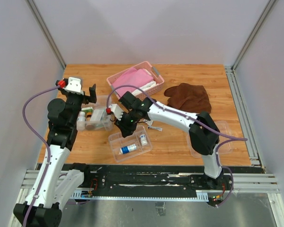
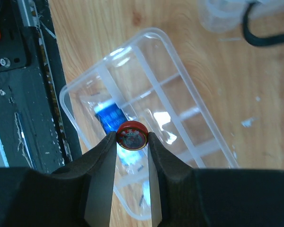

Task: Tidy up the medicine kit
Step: Place the medical item at the medicine box compartment.

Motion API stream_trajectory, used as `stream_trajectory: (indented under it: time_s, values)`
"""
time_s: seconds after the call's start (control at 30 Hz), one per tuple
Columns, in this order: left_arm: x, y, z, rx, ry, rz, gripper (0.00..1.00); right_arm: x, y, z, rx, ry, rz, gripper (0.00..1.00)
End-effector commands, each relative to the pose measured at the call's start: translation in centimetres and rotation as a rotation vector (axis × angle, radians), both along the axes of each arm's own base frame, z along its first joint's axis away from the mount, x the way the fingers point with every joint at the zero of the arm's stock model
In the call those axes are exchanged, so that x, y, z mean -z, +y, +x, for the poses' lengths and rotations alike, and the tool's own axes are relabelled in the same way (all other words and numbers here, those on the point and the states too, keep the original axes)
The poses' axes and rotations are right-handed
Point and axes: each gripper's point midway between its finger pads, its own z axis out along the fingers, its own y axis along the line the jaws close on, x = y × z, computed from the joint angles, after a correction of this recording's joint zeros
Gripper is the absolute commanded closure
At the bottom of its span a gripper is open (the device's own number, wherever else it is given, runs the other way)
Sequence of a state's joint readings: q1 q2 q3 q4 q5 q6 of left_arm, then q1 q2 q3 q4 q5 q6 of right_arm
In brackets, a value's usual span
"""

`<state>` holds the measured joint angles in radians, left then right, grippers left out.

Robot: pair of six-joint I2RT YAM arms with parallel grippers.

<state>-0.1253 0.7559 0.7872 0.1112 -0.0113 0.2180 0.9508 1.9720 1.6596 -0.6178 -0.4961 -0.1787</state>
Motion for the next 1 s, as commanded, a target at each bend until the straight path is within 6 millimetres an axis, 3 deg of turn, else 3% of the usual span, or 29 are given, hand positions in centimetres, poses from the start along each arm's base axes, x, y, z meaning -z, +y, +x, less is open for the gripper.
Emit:
stream_trajectory:
  time_s: [0.0, 0.17, 0.37, 0.73, 0.97]
  values:
    - [-3.7, 1.1, -0.9, -0.044, -0.091, -0.002, 0.01, 1.6, 2.7, -2.1, -0.051, 0.039, -0.013, 0.81]
    - [-5.0, 1.1, -1.5, -0.046, -0.117, -0.009, 0.01, 3.0, 4.9, -3.2, -0.093, 0.031, -0.029, 0.81]
    - [-4.5, 0.8, -1.9, -0.025, -0.113, -0.012, 0.01, 5.2, 5.9, -3.5, -0.116, 0.012, -0.080, 0.81]
    - [-4.0, 0.0, -2.2, 0.020, -0.101, -0.013, 0.01, 7.3, 6.5, -3.2, -0.118, -0.102, -0.152, 0.80]
    - [-3.5, -0.2, -2.2, 0.036, -0.092, -0.007, 0.01, 7.7, 6.3, -3.3, -0.110, -0.145, -0.179, 0.74]
